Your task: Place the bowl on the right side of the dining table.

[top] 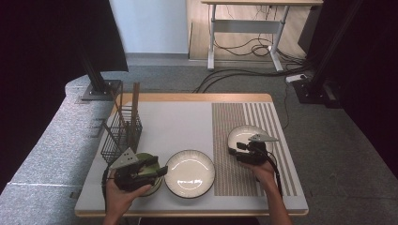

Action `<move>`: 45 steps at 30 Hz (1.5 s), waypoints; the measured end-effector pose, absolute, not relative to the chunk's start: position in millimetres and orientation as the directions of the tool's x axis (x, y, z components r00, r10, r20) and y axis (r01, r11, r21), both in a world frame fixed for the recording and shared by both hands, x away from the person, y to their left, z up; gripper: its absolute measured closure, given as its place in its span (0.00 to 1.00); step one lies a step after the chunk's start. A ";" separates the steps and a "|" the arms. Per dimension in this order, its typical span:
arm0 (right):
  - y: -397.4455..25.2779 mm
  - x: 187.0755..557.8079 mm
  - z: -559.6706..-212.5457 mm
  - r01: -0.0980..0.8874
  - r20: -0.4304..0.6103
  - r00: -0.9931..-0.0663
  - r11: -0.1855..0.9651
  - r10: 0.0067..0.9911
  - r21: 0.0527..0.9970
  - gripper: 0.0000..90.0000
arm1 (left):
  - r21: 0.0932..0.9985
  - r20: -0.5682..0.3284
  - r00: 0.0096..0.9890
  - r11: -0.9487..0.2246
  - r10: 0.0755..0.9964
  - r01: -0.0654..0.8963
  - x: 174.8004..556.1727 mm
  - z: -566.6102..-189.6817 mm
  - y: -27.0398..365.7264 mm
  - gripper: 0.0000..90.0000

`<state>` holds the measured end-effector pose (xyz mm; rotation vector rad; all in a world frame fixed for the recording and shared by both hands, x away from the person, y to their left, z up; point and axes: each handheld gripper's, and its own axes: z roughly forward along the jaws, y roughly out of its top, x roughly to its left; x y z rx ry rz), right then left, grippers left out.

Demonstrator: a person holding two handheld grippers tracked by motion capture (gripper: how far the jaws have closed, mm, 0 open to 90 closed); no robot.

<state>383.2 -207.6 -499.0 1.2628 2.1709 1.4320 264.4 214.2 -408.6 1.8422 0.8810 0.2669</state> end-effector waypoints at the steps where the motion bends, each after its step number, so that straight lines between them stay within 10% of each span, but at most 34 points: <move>1: -207.5 383.2 -499.0 0.524 0.238 -0.595 0.146 0.768 0.839 0.51 | 0.871 -0.205 0.702 -0.200 0.682 0.449 264.0 -408.2 217.0 0.46; 45: -210.4 385.8 -503.2 0.542 0.234 -0.569 0.145 0.788 0.828 0.50 | 0.845 -0.278 0.537 -0.063 0.796 0.530 266.6 -420.1 290.2 0.49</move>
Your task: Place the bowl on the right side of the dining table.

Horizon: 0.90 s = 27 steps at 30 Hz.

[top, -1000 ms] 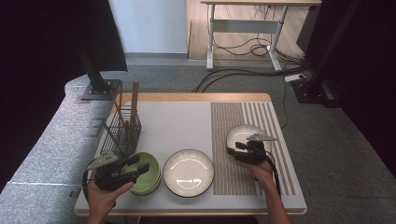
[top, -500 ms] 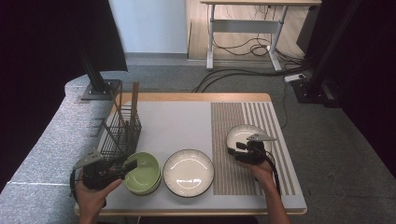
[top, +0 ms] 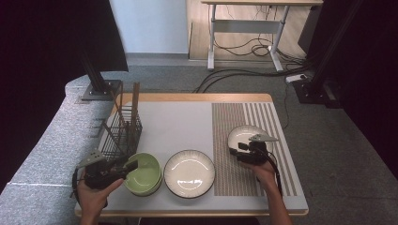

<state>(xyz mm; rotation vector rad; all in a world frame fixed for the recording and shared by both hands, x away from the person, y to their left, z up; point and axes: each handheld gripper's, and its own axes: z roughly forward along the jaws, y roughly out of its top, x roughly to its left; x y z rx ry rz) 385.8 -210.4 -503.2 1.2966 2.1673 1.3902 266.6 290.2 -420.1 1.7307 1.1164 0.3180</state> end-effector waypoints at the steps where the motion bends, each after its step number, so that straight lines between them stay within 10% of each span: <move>1: -210.5 385.9 -503.3 0.542 0.234 -0.569 0.145 0.789 0.828 0.50 | 0.845 -0.277 0.536 -0.064 0.797 0.530 266.5 -420.0 290.7 0.49; 27: -206.1 389.1 -499.1 0.523 0.227 -0.584 0.147 0.779 0.840 0.50 | 0.815 -0.304 0.493 -0.046 0.815 0.578 264.5 -432.2 297.9 0.52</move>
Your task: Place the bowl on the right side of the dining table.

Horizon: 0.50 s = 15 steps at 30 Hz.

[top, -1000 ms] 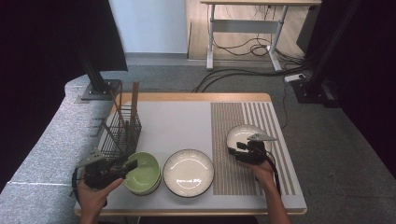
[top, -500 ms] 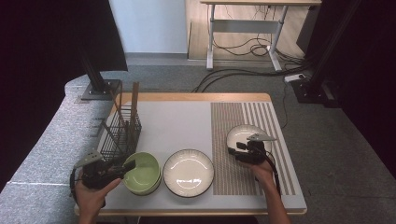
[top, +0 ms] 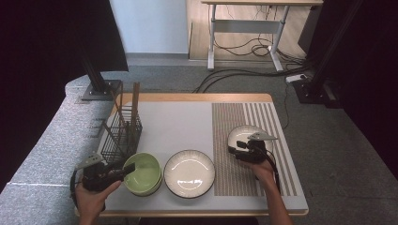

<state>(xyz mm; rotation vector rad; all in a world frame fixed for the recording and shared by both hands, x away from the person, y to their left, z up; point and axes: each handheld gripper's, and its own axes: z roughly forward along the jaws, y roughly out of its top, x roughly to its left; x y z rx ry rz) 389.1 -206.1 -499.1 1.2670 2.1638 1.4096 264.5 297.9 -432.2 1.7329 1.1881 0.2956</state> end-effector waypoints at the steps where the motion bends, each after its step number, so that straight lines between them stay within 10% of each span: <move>1: -205.8 389.4 -499.1 0.523 0.227 -0.585 0.149 0.779 0.839 0.50 | 0.814 -0.305 0.491 -0.045 0.816 0.580 264.9 -433.3 297.6 0.52; 15: -206.5 389.3 -497.1 0.519 0.226 -0.578 0.140 0.784 0.843 0.50 | 0.802 -0.297 0.473 -0.053 0.829 0.595 273.7 -444.0 291.6 0.63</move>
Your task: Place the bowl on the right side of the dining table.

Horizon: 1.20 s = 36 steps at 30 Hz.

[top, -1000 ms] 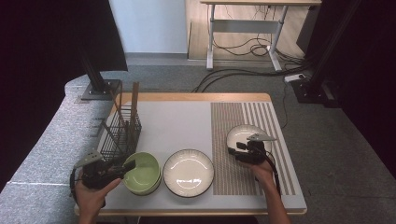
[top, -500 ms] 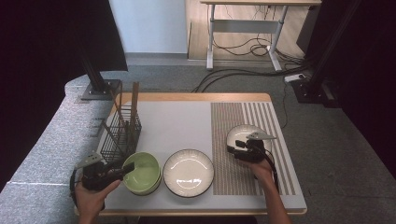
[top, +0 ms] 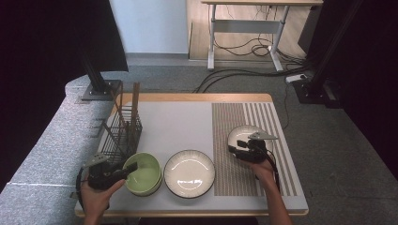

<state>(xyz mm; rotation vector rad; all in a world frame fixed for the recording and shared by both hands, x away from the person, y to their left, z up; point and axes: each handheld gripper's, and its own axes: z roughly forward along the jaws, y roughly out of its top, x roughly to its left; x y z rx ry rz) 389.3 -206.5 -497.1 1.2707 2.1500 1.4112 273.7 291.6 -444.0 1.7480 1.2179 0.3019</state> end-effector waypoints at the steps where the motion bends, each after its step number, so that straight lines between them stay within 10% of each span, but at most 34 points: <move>1: -206.7 389.4 -497.1 0.520 0.224 -0.579 0.143 0.784 0.842 0.50 | 0.801 -0.296 0.473 -0.054 0.830 0.596 274.1 -444.5 291.4 0.64; 36: -206.1 388.0 -496.1 0.511 0.214 -0.554 0.126 0.804 0.850 0.51 | 0.809 -0.172 0.444 -0.131 0.880 0.572 274.8 -448.1 285.7 0.92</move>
